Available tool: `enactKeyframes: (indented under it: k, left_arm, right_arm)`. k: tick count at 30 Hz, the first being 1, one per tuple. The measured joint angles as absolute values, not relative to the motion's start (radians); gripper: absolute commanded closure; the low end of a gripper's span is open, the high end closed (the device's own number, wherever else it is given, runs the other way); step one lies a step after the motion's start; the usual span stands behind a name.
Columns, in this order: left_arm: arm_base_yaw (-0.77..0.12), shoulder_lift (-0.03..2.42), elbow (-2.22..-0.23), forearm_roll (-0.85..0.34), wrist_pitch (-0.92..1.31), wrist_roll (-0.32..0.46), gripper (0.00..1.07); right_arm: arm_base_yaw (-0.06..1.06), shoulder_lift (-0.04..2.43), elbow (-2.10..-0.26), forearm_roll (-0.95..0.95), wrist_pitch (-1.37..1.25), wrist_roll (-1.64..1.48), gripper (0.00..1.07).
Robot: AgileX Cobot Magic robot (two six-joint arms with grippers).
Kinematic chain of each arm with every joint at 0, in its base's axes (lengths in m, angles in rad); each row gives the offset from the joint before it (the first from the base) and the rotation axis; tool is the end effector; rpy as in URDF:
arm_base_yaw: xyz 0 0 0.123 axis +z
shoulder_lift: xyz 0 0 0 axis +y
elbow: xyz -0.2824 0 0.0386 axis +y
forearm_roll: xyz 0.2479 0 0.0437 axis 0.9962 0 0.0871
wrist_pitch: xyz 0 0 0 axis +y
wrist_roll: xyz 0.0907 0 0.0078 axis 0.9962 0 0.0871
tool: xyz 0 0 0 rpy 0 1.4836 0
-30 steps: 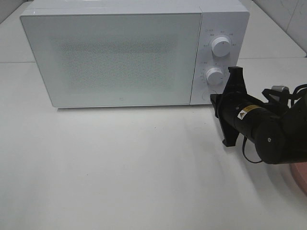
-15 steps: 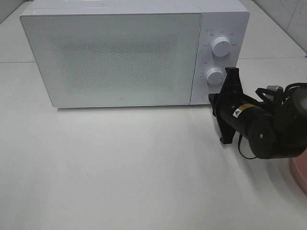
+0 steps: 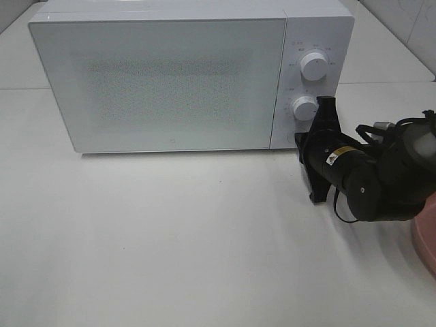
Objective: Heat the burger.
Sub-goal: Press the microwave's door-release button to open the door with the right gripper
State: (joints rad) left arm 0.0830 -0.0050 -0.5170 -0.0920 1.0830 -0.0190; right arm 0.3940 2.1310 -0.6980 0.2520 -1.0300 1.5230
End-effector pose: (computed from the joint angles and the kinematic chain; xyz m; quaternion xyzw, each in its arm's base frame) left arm -0.0081 -0.0081 0.2803 -0.0407 0.8514 -0.0292 0.5221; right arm 0.3253 0.1142 0.0732 0.5273 0.6166 0.4484 0.3751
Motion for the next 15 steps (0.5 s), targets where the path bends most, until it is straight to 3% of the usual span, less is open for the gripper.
enactKeyframes:
  k: [15]
  left_arm:
    - [0.083, -0.005, -0.517, -0.092, 1.083, -0.019, 0.04]
  right_arm:
    - [0.389, 2.157, -0.730, 0.248, -1.038, 1.523, 1.07]
